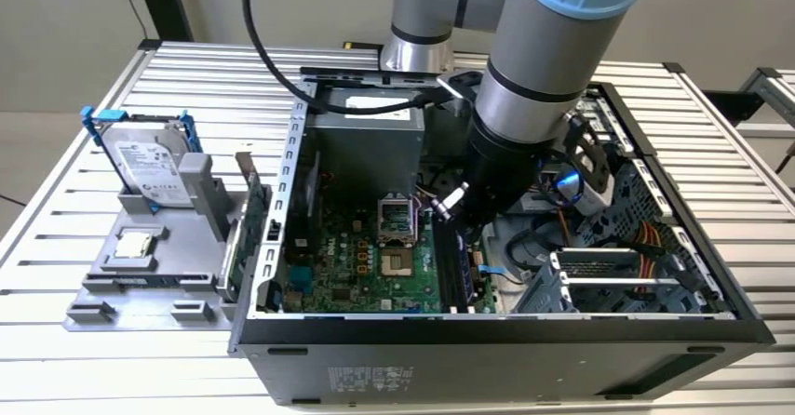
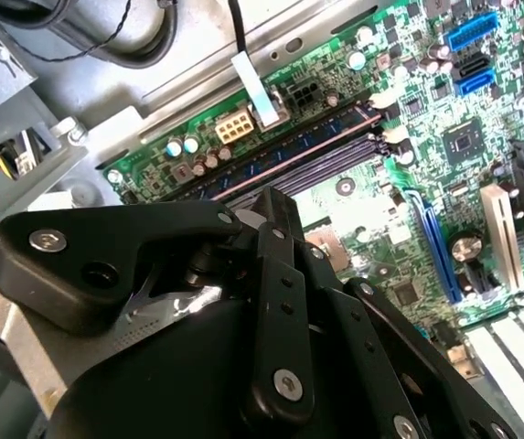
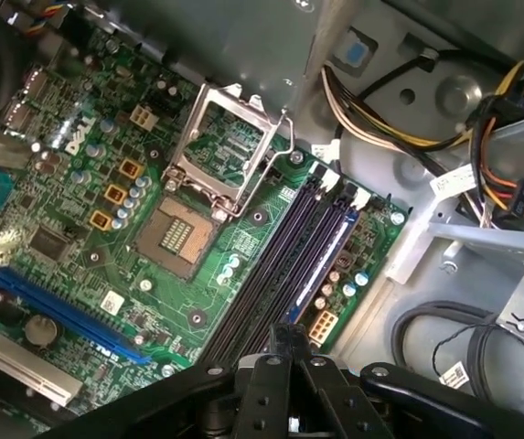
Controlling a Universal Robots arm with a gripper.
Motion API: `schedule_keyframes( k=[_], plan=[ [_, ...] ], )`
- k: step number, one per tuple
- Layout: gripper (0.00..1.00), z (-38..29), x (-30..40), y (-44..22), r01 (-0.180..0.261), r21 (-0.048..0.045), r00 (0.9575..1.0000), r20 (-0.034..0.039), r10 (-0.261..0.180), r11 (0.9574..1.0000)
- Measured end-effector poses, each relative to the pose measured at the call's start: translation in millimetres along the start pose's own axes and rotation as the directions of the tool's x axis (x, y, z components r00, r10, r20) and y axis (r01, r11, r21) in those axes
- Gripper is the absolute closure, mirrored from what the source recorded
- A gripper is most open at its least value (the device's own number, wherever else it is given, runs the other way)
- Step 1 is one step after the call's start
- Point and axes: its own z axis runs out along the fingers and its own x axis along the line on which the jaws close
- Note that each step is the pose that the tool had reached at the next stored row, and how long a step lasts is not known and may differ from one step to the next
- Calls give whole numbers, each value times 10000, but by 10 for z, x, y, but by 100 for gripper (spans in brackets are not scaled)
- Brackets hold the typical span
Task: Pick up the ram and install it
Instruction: 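Press down the ram until it locks into place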
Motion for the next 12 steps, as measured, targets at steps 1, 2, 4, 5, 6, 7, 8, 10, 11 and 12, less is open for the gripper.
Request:
schedule_keyframes(
  k=[1,2,4,5,6,7,8,10,11,12],
  plan=[
    [100,0,0,0,102,2,9999,-2,-102,9999],
    [100,0,0,0,208,3,9998,-3,-208,9998],
    [100,0,0,0,415,6,9991,-6,-415,9991],
    [100,0,0,0,525,7,9986,-8,-525,9986],
    [100,0,0,0,630,9,9980,-10,-630,9980],
    [100,0,0,0,719,10,9974,-11,-719,9974],
    [100,0,0,0,817,11,9967,-13,-817,9967],
    [100,0,0,0,1007,14,9949,-16,-1007,9949],
    [100,0,0,0,1103,15,9939,-18,-1103,9939],
    [100,0,0,0,1187,16,9929,-19,-1187,9929]
  ],
)
